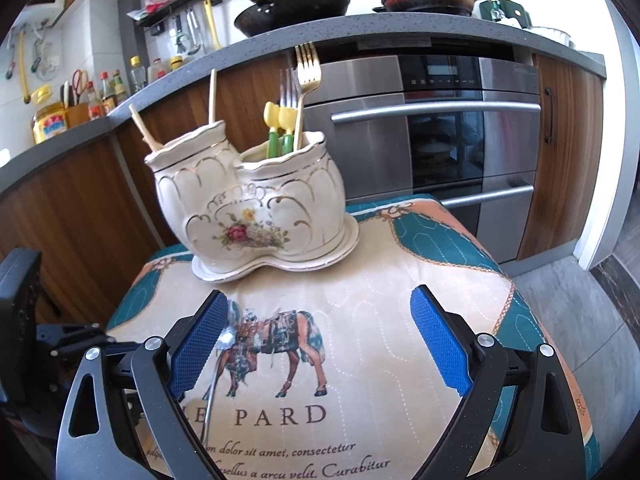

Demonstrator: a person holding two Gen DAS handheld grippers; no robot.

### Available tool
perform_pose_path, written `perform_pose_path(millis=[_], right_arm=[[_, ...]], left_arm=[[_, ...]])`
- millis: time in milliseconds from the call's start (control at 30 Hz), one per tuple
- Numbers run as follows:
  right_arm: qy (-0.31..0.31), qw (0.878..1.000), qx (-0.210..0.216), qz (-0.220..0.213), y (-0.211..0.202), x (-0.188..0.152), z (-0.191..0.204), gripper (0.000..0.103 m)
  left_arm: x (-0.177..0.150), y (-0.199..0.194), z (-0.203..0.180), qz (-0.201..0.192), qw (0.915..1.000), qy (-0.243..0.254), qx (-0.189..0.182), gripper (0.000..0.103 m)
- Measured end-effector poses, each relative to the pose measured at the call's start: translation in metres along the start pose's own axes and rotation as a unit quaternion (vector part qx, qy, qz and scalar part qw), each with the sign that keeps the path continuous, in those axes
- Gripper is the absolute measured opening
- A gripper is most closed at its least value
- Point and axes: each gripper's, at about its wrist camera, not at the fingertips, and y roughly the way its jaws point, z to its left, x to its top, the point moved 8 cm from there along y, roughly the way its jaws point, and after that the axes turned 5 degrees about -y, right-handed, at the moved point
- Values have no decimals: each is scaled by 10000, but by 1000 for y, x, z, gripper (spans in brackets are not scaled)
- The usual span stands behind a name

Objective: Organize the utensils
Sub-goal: 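Grasp the last chopstick with left tool while right tool grasps the flower-handled silver spoon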

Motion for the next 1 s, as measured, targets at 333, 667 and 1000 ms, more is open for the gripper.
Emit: perform_pose_path(millis=[333, 667, 1000], right_arm=[[-544, 9886, 779, 1170, 23, -31, 48, 77], [-1301, 9734, 706, 1749, 37, -54, 82, 19], [-1969, 9575, 589, 2025, 25, -55, 85, 4]], left_arm=[[-2, 0, 17, 189, 9996, -165, -161, 6], [-6, -7, 29, 211, 9992, -276, -179, 5], [-5, -10, 18, 221, 9994, -45, -275, 5]])
